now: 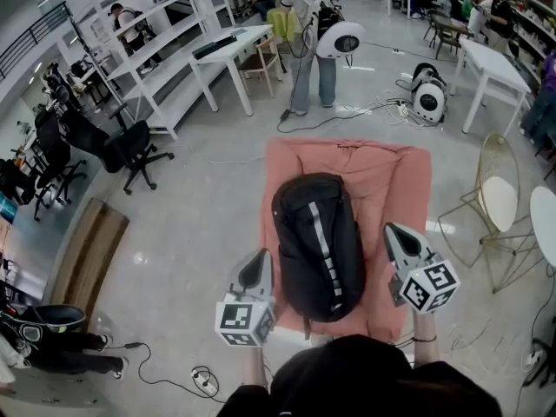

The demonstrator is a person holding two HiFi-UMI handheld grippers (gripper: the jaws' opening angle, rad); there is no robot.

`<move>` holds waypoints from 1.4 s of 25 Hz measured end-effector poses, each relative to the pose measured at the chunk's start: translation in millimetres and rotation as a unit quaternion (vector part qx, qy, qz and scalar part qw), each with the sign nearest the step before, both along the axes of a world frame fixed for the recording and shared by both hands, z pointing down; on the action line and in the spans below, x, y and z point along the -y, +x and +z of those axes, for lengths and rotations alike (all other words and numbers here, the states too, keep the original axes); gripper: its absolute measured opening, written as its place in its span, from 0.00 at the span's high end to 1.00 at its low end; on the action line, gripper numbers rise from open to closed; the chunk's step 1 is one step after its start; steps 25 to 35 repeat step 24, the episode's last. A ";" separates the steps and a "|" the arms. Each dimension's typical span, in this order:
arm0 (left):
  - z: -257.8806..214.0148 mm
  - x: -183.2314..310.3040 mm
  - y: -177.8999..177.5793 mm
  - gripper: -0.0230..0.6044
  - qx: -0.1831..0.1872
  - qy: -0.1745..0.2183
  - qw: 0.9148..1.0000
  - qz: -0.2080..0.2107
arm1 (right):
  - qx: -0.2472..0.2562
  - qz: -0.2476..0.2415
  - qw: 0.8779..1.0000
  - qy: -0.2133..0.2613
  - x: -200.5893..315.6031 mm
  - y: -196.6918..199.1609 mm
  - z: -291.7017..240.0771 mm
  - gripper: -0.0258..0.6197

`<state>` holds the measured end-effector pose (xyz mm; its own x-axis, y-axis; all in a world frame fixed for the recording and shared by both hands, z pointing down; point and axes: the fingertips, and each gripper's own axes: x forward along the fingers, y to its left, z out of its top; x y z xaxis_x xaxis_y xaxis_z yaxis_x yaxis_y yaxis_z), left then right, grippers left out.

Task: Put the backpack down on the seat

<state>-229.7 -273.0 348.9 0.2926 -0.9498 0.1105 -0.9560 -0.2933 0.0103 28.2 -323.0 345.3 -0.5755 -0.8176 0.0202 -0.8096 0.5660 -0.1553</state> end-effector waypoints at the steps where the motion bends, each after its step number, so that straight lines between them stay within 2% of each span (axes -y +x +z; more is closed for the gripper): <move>1: 0.7 1.0 -0.2 0.94 0.000 -0.001 1.000 0.000 | 0.001 0.001 1.000 0.000 1.0 0.4 0.1 0.94; 14: 0.6 0.2 -14.3 0.94 0.010 -0.005 1.000 -0.012 | -0.006 0.011 1.000 0.012 6.9 1.1 -9.2 0.94; 35: 2.6 1.2 -5.7 0.94 0.021 -0.002 1.000 -0.011 | -0.005 0.013 1.000 0.013 10.6 10.4 -6.2 0.94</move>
